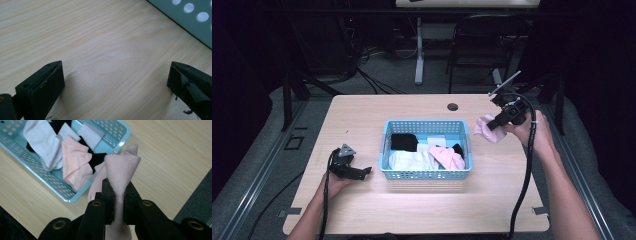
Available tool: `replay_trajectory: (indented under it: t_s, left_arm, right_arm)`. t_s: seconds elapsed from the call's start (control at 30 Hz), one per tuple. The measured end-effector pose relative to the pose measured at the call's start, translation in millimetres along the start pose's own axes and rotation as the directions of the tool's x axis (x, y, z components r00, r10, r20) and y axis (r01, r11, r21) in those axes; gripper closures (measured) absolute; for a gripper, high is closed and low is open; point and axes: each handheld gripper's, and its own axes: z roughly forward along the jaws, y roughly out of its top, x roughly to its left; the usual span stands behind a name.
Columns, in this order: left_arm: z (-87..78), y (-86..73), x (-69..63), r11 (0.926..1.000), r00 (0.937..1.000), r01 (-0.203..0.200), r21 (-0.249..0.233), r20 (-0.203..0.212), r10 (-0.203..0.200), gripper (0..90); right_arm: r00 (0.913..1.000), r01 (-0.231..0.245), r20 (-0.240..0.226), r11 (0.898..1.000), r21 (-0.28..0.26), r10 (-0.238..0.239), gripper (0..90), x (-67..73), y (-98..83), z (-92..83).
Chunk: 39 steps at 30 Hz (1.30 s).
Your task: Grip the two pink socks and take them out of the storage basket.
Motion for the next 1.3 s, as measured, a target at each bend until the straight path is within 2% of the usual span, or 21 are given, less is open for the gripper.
replay_trajectory:
  t_s: [0.2,0.4,0.57,0.63,0.83,1.03,1.17,1.23,1.3]
  left_arm:
    - [0.0,0.0,0.0,1.0000,1.0000,0.000,0.000,0.000,0.000,1.0]
    - [0.4,-0.2,-0.3,1.0000,1.0000,0.001,-0.004,-0.005,-0.001,1.0]
    - [0.3,-0.2,-0.3,1.0000,1.0000,0.001,-0.004,-0.006,-0.001,1.0]
    - [0.3,-0.1,-0.2,1.0000,1.0000,0.000,-0.004,-0.006,0.000,1.0]
    - [0.3,-0.1,-0.2,1.0000,1.0000,0.000,-0.004,-0.006,0.000,1.0]
    - [0.3,-0.2,-0.2,1.0000,1.0000,0.000,-0.004,-0.006,0.000,1.0]
    - [0.3,-0.2,-0.2,1.0000,1.0000,0.000,-0.004,-0.006,0.000,1.0]
    - [0.3,-0.2,-0.2,1.0000,1.0000,0.000,-0.004,-0.006,0.000,1.0]
    - [0.3,-0.1,-0.2,1.0000,1.0000,0.000,-0.004,-0.006,0.000,1.0]
  right_arm:
    - [0.9992,-0.038,0.014,0.999,0.018,0.038,82.3,-14.2,-14.4,5.1]
    - [0.9961,-0.084,0.029,0.995,0.050,0.083,82.5,-31.1,-29.8,19.0]
    - [0.9944,-0.101,0.039,0.992,0.074,0.099,82.5,-35.5,-35.7,32.4]
    - [0.9952,-0.094,0.035,0.990,0.101,0.091,82.5,-37.0,-38.3,40.9]
    - [0.9912,-0.131,0.036,0.982,0.134,0.127,82.4,-40.5,-49.2,75.7]
    - [0.9902,-0.139,0.046,0.972,0.190,0.132,82.1,-43.7,-57.6,110.2]
    - [0.9872,-0.159,0.028,0.968,0.196,0.157,80.6,-45.8,-63.9,128.8]
    - [0.9877,-0.156,0.044,0.966,0.208,0.150,80.4,-46.7,-66.7,136.3]
    - [0.9857,-0.168,0.022,0.963,0.212,0.167,79.9,-48.9,-70.0,141.8]
